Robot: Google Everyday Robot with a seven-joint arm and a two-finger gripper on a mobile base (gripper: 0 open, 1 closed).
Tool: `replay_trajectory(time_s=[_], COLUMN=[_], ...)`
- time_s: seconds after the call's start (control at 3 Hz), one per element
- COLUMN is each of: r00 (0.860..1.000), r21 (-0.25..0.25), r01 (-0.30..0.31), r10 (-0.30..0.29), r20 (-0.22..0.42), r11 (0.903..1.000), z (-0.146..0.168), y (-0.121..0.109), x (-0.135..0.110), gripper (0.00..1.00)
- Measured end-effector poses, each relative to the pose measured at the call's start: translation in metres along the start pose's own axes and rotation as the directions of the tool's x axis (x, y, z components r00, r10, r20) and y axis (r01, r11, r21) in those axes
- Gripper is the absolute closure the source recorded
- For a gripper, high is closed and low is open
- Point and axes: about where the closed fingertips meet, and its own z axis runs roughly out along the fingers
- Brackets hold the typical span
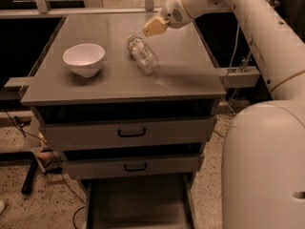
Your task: Place blue plastic bottle into bottom drawer
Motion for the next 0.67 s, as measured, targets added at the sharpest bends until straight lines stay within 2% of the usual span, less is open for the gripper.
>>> replay_trajectory(time_s=[0.67], r00=[1.000], r21=[0.000], r01=[0.000], r10=[0.000], r20=[0.000], r11=[1.0000], z=[0.0001], y=[0.0000], x=[0.0000], gripper=[0.15])
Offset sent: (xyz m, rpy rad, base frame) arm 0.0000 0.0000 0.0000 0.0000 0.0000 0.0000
